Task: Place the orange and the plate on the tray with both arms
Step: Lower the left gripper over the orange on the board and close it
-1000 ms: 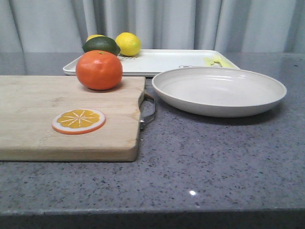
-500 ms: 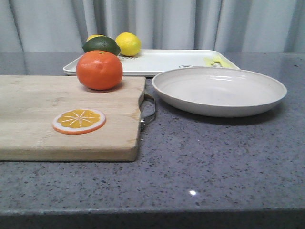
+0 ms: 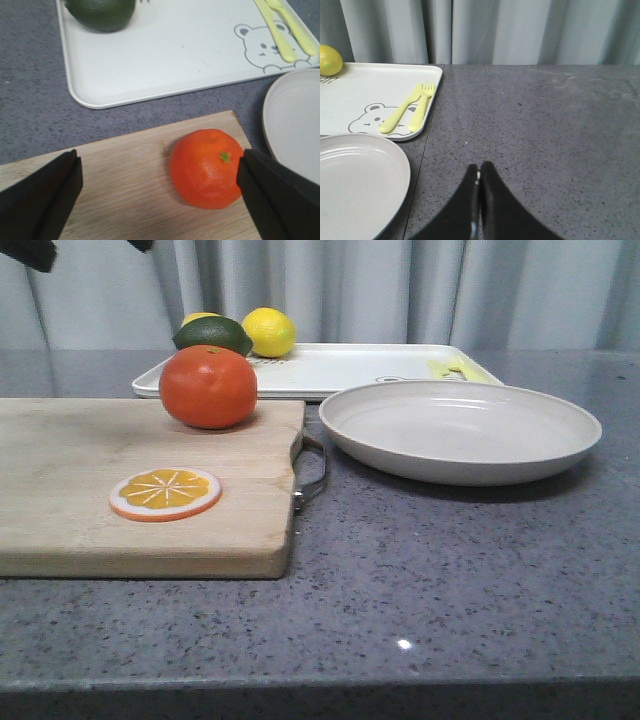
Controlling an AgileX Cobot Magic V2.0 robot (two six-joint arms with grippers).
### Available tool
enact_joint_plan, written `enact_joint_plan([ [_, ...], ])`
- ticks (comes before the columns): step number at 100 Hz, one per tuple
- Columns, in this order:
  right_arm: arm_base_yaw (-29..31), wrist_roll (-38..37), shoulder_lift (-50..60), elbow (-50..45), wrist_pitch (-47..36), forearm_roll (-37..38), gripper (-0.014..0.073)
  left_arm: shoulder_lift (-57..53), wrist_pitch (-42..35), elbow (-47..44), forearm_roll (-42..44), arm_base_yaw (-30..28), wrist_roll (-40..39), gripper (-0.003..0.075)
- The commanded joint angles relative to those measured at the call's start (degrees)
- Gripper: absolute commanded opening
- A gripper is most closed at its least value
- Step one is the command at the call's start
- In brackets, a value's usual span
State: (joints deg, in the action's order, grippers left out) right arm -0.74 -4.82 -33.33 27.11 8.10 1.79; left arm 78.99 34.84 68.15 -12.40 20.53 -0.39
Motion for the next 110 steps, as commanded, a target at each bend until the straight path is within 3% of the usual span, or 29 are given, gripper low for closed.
enact_joint_plan([
  [1,0.26,0.45,-0.46,2.07,-5.1,0.75,-0.0066,2.59,1.68,6.18,-1.32,1.95,-0.75,0.0609],
  [16,0.26,0.45,-0.46,2.07,-5.17,0.75,-0.0066,8.88,7.65,12.48,-1.76,3.99,-0.75,0.0609],
  [36,0.26,0.45,-0.46,2.07,-6.35,0.75,-0.0066,14.13,10.02,17.03,-2.23,5.19,-0.75,0.0609],
  [94,0.26,0.45,-0.46,2.07,-6.8,0.75,-0.0066,18.13,11.6,17.58,-3.19,5.19,-0.75,0.0608],
  [110,0.26,0.45,-0.46,2.07,-6.8,0.75,-0.0066,18.13,11.72,17.58,-3.08,5.19,-0.75,0.0566],
])
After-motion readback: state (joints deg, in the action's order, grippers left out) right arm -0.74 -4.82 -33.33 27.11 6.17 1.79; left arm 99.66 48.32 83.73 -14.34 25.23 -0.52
